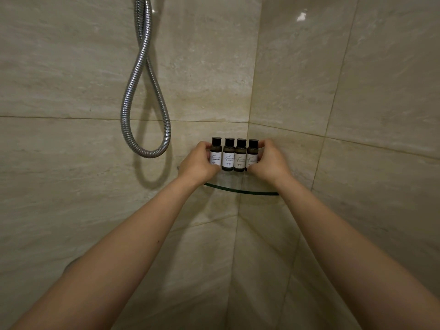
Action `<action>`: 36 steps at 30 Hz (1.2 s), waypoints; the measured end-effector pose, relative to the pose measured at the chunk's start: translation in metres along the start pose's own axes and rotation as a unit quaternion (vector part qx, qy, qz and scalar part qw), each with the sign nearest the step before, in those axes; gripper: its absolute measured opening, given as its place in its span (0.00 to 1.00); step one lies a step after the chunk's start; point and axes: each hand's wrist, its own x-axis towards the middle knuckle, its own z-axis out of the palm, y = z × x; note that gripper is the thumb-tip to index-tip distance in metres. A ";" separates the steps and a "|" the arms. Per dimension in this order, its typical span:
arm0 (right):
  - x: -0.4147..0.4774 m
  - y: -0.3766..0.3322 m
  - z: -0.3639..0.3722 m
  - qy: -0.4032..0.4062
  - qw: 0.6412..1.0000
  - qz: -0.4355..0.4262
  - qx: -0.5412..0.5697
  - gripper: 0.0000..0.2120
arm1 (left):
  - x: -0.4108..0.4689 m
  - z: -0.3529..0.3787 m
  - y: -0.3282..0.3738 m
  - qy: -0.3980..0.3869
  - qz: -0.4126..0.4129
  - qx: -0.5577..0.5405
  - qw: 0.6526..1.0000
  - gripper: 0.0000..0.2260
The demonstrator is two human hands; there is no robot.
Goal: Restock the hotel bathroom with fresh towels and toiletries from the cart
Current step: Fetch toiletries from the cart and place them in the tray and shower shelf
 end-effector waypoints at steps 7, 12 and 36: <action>0.002 0.002 0.001 0.001 1.000 -0.001 0.006 0.27 | 0.004 0.002 -0.003 0.000 -0.004 -0.013 1.000 0.28; 0.000 0.001 -0.001 0.000 1.000 -0.008 0.001 0.26 | 0.005 0.003 -0.003 0.007 -0.001 -0.013 1.000 0.28; -0.022 0.004 -0.004 0.041 0.991 0.004 0.126 0.32 | -0.032 0.003 0.011 0.072 -0.020 -0.049 0.996 0.42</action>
